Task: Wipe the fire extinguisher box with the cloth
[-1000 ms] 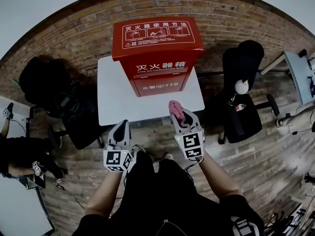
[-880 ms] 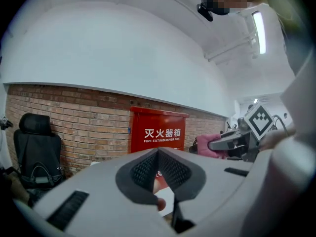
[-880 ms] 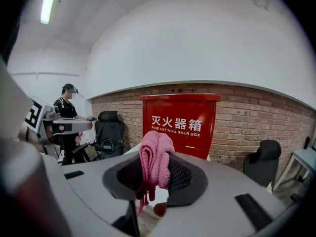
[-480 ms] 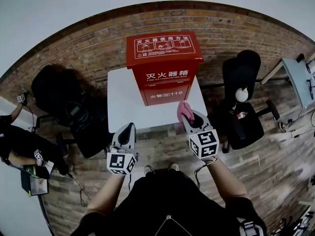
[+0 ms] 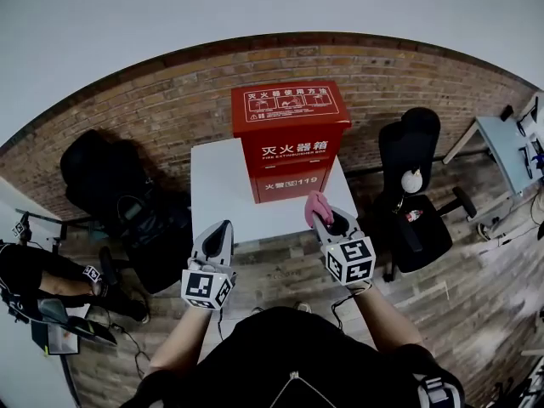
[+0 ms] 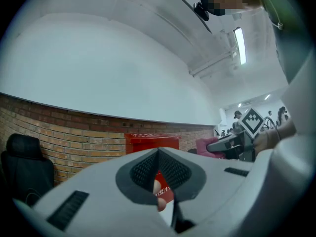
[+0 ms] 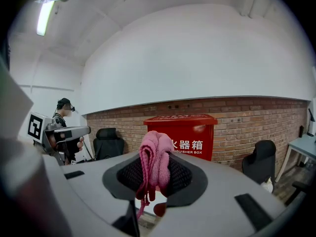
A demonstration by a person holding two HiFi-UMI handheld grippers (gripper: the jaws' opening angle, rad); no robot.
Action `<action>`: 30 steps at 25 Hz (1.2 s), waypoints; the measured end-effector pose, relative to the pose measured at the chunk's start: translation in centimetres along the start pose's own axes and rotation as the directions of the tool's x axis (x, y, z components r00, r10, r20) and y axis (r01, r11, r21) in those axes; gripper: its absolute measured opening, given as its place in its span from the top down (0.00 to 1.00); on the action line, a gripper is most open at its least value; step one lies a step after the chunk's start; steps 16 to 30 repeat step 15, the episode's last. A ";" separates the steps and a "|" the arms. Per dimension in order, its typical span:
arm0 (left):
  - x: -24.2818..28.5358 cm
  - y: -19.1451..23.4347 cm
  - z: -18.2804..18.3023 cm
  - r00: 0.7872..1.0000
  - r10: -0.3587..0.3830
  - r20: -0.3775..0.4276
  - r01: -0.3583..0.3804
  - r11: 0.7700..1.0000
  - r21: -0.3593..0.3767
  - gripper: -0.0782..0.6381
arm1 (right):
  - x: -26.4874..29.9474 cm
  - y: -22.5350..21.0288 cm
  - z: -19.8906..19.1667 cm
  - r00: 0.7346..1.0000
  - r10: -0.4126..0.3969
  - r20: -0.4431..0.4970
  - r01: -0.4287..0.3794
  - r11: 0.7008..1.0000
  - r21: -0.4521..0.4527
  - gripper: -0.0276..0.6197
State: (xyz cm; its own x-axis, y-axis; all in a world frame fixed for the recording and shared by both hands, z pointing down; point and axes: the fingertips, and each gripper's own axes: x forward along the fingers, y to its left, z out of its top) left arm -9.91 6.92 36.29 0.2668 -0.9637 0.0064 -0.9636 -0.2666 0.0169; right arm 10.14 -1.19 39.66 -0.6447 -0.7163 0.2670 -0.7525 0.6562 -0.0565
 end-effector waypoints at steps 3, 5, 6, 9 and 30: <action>-0.7 0.3 -0.4 1.000 -0.001 -0.002 0.001 1.000 -0.014 0.86 | -0.4 0.9 -1.1 1.000 0.000 -0.021 0.000 1.000 0.010 0.78; -1.1 0.4 -0.8 1.000 -0.001 -0.005 0.001 1.000 -0.026 0.86 | -0.8 1.5 -1.4 1.000 0.004 -0.024 -0.003 1.000 0.008 0.78; -1.3 0.3 -1.0 1.000 -0.004 -0.005 0.004 1.000 -0.031 0.86 | -0.9 1.7 -1.4 1.000 0.006 -0.023 -0.006 1.000 0.005 0.78; -1.6 0.2 -1.4 1.000 -0.017 -0.010 0.017 0.999 -0.042 0.86 | -1.3 2.2 -1.4 1.000 0.010 -0.016 -0.010 1.000 -0.003 0.78; -2.2 0.5 -1.9 0.999 -0.026 -0.023 0.024 0.998 -0.065 0.86 | -1.6 3.2 -1.0 1.000 0.023 -0.006 -0.023 1.000 -0.005 0.78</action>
